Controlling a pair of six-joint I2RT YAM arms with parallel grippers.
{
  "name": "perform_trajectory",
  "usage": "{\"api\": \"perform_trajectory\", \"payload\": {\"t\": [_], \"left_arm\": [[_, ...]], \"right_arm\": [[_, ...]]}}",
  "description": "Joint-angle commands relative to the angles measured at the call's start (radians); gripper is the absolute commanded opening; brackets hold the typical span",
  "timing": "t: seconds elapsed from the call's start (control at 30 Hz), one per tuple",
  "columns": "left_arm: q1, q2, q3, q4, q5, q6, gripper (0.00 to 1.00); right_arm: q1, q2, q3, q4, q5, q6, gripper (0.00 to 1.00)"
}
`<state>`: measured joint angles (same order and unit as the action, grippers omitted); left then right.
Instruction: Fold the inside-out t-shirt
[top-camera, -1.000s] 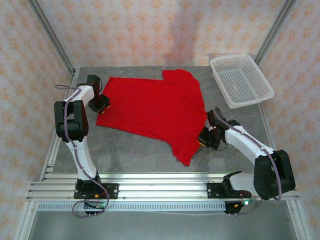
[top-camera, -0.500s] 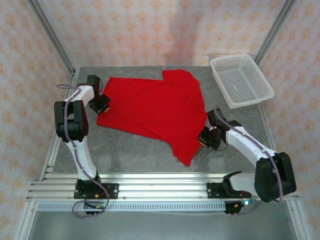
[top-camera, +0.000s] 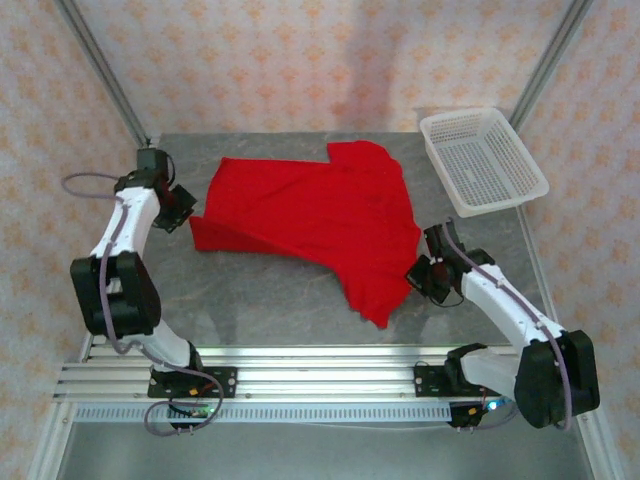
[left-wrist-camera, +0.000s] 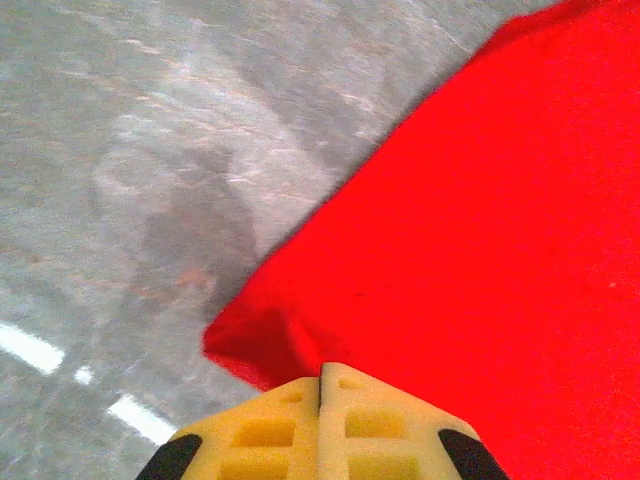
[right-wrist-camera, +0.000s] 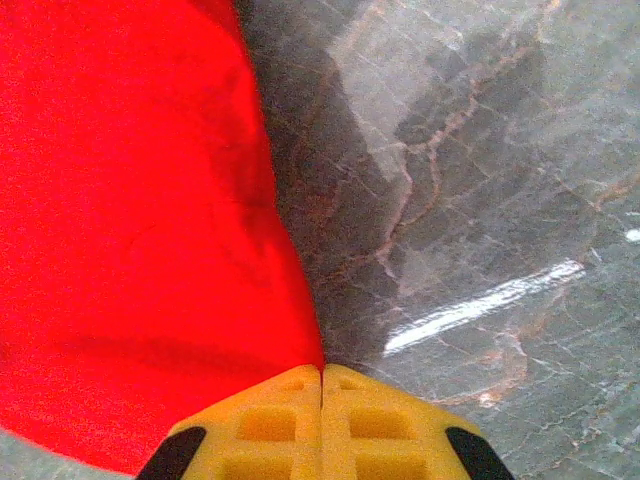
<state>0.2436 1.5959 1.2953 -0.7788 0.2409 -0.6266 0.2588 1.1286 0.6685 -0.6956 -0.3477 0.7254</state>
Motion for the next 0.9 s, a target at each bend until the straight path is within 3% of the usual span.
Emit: {"api": "perform_trajectory", "payload": {"t": [0.0,0.23,0.4,0.63,0.87], "left_arm": [[0.017,-0.046,-0.102,-0.045,-0.038,0.017,0.00],[0.023,-0.184,-0.272,-0.030,-0.040,0.007,0.00],[0.024,-0.218,-0.267,0.009,0.006,-0.021,0.00],[0.024,-0.107,-0.084,-0.004,-0.003,-0.024,0.00],[0.024,0.026,-0.001,0.066,0.045,-0.001,0.00]], "right_arm": [[-0.005,-0.003,-0.020,-0.031,0.012,0.011,0.00],[-0.006,-0.040,-0.020,-0.090,0.004,-0.006,0.00],[-0.006,-0.018,0.066,-0.076,0.009,-0.003,0.00],[-0.040,0.168,0.280,-0.043,0.069,-0.028,0.00],[-0.113,0.422,0.490,-0.027,-0.002,-0.089,0.00]]}}
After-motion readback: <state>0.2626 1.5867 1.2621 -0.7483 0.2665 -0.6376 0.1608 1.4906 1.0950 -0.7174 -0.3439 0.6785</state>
